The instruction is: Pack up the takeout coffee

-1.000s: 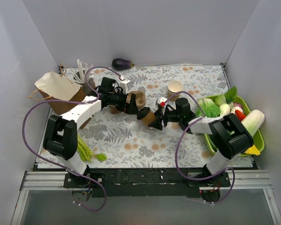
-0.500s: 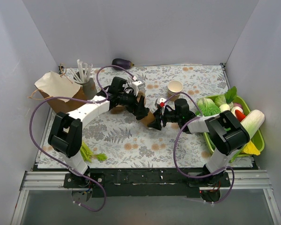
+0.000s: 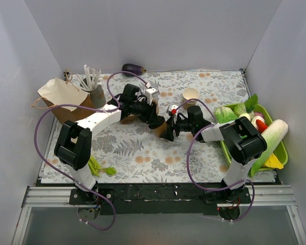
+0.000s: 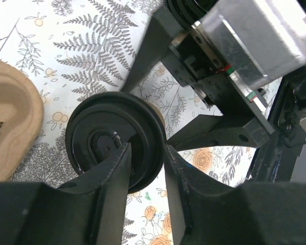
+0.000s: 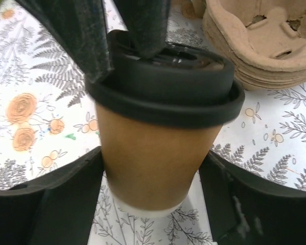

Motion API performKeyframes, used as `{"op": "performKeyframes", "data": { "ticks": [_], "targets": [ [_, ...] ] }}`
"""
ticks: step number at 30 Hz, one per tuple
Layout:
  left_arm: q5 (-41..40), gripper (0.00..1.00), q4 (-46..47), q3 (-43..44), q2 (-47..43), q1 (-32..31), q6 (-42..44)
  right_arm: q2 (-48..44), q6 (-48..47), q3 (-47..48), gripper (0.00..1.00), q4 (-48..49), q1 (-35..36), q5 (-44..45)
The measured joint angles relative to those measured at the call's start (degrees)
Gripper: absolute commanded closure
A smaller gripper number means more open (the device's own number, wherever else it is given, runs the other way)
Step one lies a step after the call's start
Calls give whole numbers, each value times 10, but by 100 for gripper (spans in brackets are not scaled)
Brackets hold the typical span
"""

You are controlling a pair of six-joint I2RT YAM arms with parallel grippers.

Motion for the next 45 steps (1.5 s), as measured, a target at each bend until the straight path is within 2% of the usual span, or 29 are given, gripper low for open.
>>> {"op": "performKeyframes", "data": {
  "ticks": [2, 5, 10, 12, 18, 29, 32, 35, 41, 45],
  "targets": [
    [0, 76, 2, 0, 0, -5, -2, 0, -2, 2, 7, -9, 0, 10],
    [0, 76, -3, 0, 2, -24, -2, 0, -6, 9, 5, -31, 1, 25],
    [-1, 79, -7, 0, 7, -46, -2, -6, -16, 13, 3, -79, 1, 44],
    [-1, 78, -7, 0, 8, -49, -2, -16, -19, 12, 6, -95, 1, 50],
    [1, 79, -9, 0, 9, -53, -5, -28, -29, 5, 2, -94, 1, 61],
    [-3, 72, -9, 2, 6, -57, -14, -27, -25, -3, 34, -84, -8, 45],
    [-8, 69, -30, 7, -10, -49, -12, -18, 4, -1, 40, -50, -10, 23],
    [-9, 66, -63, 7, -50, -25, -13, 7, 51, 10, 42, 3, -11, -6],
    [-27, 51, -88, 17, -119, 43, -11, 78, 169, 57, 42, 139, -6, -57],
    [-40, 45, -70, 2, -125, 48, -14, 135, 235, 95, 41, 218, 11, -77]
  ]
}}
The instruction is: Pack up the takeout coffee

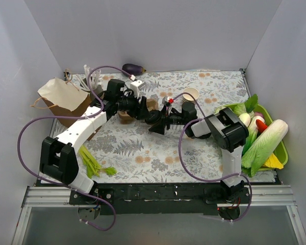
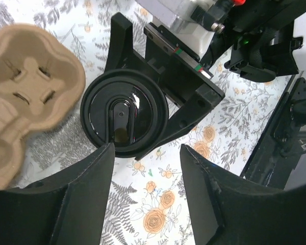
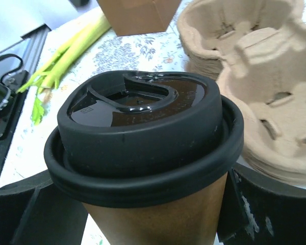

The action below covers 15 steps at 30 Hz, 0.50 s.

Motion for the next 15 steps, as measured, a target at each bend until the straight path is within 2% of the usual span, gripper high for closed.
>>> {"op": "performKeyframes", "data": {
  "ticks": [10, 13, 15],
  "targets": [
    [4, 42, 107, -89, 52, 0, -5, 61, 91, 4, 36, 86, 22, -13],
    [14, 43, 137, -106, 66, 1, -6, 82, 97, 5, 28, 98, 23, -15],
    [22, 44, 164, -113, 73, 3, -9, 89, 101, 5, 19, 108, 22, -15]
  ]
}}
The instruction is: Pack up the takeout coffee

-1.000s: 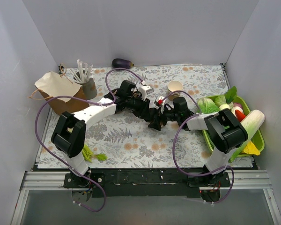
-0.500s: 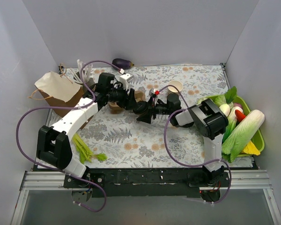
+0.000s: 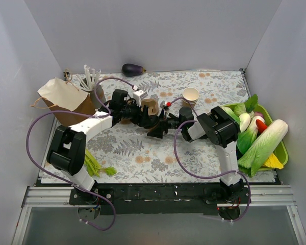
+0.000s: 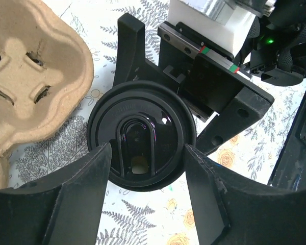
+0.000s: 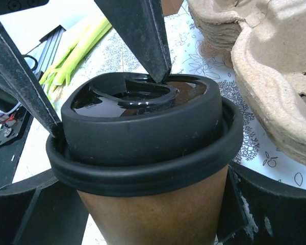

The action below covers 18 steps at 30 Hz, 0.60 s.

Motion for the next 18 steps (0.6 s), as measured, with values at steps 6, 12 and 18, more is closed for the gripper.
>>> {"op": "performKeyframes", "data": {
  "ticks": [6, 12, 18],
  "targets": [
    [9, 49, 52, -17, 0, -4, 3, 0, -2, 0, 6, -2, -1, 5],
    [-12, 56, 80, -20, -2, -40, 39, -2, -14, -11, 4, -18, 0, 10],
    [-52, 60, 80, -28, -17, -74, 73, -45, -58, -43, 2, -74, -7, 17]
  ]
}}
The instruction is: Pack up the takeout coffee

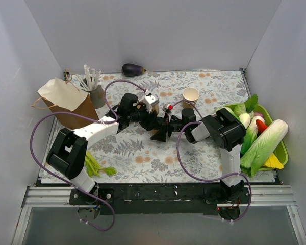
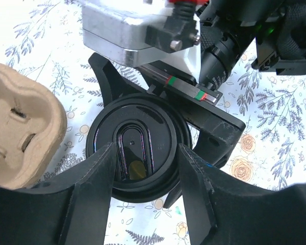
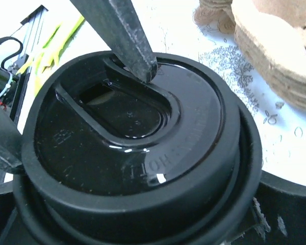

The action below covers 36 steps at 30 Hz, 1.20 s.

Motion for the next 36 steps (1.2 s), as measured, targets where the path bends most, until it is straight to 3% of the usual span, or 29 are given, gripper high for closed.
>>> {"op": "performKeyframes", "data": {
  "ticks": [14, 28, 33, 34, 36],
  "targets": [
    [-3, 61, 10, -43, -32, -49, 30, -115, -170, -48, 2, -218, -14, 25],
    [-3, 62, 2, -46, -23, -64, 45, -157, -295, -48, 2, -317, -29, 78],
    [-1, 60, 1, -41, -14, -66, 48, -158, -331, -45, 17, -329, -35, 80],
    [-2, 59, 0, -39, -12, -66, 47, -158, -336, -45, 25, -331, -37, 78],
    [-2, 50, -12, -26, -8, -66, 45, -158, -339, -44, 36, -341, -41, 70]
  ]
}}
